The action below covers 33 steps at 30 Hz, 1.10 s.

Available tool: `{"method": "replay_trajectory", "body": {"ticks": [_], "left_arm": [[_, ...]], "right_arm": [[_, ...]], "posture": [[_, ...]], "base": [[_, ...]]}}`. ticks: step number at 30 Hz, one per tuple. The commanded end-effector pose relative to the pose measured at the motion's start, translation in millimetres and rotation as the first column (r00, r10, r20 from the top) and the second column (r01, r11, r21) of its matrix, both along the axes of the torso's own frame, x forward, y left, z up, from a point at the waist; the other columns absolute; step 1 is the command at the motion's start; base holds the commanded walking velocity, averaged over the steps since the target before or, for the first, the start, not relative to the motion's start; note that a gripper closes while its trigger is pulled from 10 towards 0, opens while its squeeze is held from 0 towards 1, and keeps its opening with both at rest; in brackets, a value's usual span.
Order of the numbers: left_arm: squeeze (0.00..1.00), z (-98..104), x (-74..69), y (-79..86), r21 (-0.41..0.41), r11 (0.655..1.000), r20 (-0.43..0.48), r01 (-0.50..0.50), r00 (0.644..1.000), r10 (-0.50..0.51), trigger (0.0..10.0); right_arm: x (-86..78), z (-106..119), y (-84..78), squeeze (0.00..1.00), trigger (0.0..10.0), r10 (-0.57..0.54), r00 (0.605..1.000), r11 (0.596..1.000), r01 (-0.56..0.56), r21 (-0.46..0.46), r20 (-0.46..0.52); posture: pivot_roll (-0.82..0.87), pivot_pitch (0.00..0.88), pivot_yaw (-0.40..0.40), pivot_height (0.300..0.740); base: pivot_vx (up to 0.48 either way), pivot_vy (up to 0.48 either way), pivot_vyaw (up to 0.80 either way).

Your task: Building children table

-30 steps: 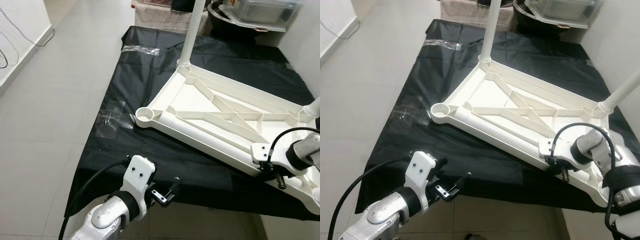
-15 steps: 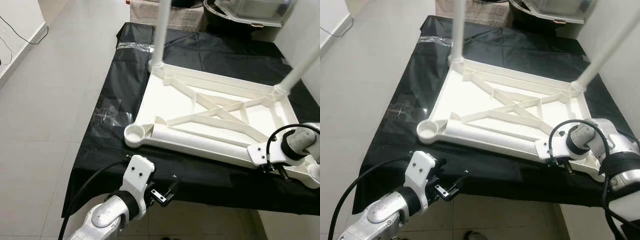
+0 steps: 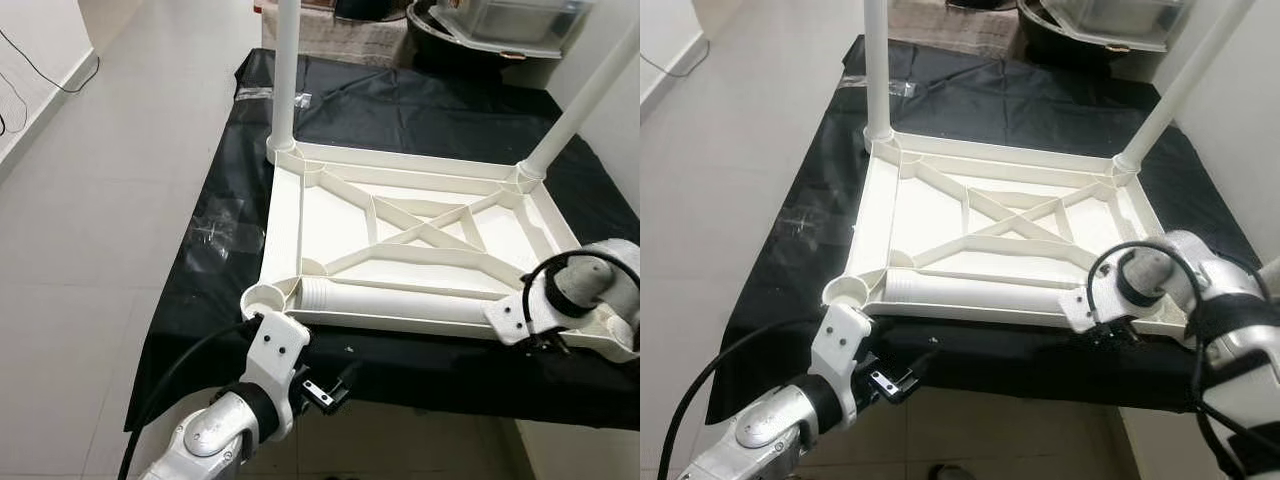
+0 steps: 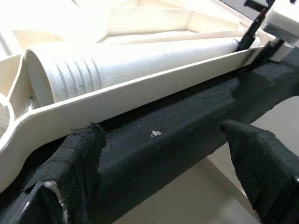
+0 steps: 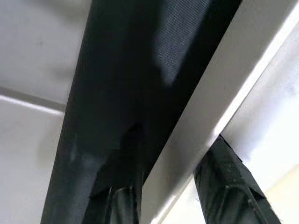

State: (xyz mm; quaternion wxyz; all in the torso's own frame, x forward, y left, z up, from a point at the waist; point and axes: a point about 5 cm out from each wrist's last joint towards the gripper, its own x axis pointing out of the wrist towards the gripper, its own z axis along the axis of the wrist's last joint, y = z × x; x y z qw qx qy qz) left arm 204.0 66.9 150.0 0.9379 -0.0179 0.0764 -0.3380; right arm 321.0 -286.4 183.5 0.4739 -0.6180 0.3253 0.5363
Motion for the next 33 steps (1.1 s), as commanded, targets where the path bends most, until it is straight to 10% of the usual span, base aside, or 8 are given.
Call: {"method": "replay_trajectory", "body": {"ticks": [1,22,24,26,28,30,32,33], "left_arm": [[0.00,-6.8,-1.8,-1.8,0.005,1.000,-0.028,0.006,1.000,-0.006,10.0],[0.00,-13.7,14.2,-2.3,0.037,0.999,-0.001,0.017,1.000,-0.017,10.0],[0.00,-8.1,18.5,-4.3,0.025,1.000,0.043,0.014,0.999,-0.015,10.0],[0.00,-5.0,20.3,-5.2,0.017,1.000,0.063,0.012,0.998,-0.013,10.0],[0.00,-5.0,20.3,-5.2,0.017,1.000,0.063,0.012,0.998,-0.013,10.0],[0.00,1.8,25.6,-5.7,0.002,1.000,0.099,0.000,0.995,0.000,10.0],[0.00,1.8,25.6,-5.7,0.002,1.000,0.099,0.000,0.995,0.000,10.0],[0.00,8.1,29.9,-4.7,-0.003,1.000,0.129,-0.009,0.992,0.010,10.0]], "right_arm": [[0.8,-1.0,3.6,0.00,10.0,0.006,1.000,0.999,-0.006,0.040,0.001],[-9.2,87.1,-2.1,0.00,10.0,-0.154,0.987,0.867,0.153,0.474,-0.037],[1.4,95.0,18.6,0.00,10.0,-0.263,0.965,0.579,0.153,0.801,0.006],[3.9,94.3,23.0,0.00,10.0,-0.327,0.945,0.419,0.149,0.896,-0.004],[3.9,94.3,23.0,0.00,10.0,-0.327,0.945,0.419,0.149,0.896,-0.004],[5.0,83.1,27.7,0.00,10.0,-0.480,0.877,0.147,0.116,0.982,-0.032],[5.0,83.1,27.7,0.00,10.0,-0.480,0.877,0.147,0.116,0.982,-0.032],[5.4,75.2,30.1,0.00,10.0,-0.578,0.812,-0.010,0.090,0.996,-0.079]], "posture": [[0.12,0.150,-0.136,0.740],[0.12,0.061,-0.118,0.740],[0.12,0.042,-0.114,0.740],[0.12,0.038,-0.115,0.740],[0.12,0.038,-0.115,0.740],[0.14,0.018,-0.109,0.740],[0.14,0.018,-0.109,0.740],[0.13,0.008,-0.103,0.740]], "base": [[0.000,0.000,0.00],[0.000,0.000,0.00],[0.000,0.000,0.00],[0.000,0.000,0.00],[0.000,0.000,0.00],[0.000,0.000,0.00],[0.000,0.000,0.00],[0.000,0.000,0.00]]}}
